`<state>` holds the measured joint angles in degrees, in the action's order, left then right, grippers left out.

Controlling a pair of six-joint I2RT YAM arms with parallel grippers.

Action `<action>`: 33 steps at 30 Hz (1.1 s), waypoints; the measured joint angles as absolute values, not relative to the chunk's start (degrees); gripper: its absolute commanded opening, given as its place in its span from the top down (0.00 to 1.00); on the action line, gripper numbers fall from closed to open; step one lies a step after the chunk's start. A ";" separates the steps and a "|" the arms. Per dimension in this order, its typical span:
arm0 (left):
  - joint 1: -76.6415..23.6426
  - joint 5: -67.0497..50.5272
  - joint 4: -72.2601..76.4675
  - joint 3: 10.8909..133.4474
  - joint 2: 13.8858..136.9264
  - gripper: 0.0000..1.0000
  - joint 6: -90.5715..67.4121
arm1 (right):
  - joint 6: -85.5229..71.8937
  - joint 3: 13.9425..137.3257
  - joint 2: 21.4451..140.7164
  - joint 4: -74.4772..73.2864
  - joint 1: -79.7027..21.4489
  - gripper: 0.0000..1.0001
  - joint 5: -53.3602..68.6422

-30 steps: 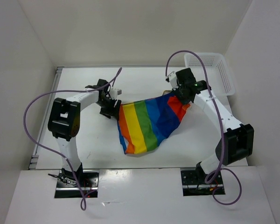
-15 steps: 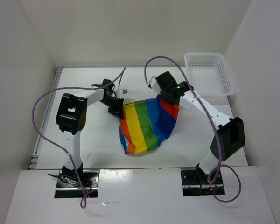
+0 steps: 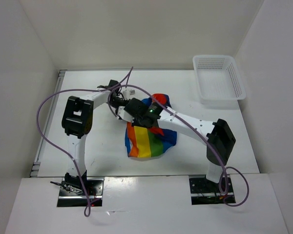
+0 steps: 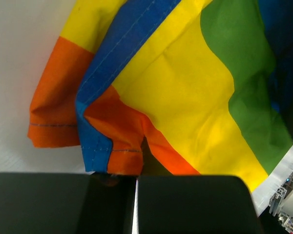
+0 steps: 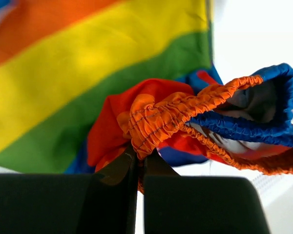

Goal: Fold and stack the shorts
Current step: Fold the shorts

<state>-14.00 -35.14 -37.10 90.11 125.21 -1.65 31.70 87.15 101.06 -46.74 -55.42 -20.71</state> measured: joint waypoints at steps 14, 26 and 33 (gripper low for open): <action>-12.29 -36.16 -35.53 90.37 125.67 1.00 -1.69 | 28.58 93.73 108.75 -48.77 -63.24 0.56 -10.79; -11.22 -35.86 -35.35 90.56 125.71 0.86 -1.63 | 23.77 105.27 109.93 -48.69 -63.22 0.16 -4.27; -10.52 -33.95 -35.92 91.79 124.90 0.52 -1.69 | 21.02 89.43 95.92 -45.50 -63.24 0.29 -3.79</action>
<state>-10.52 -33.95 -35.92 91.79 124.90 -1.69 21.02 89.43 95.92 -45.50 -63.24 -3.79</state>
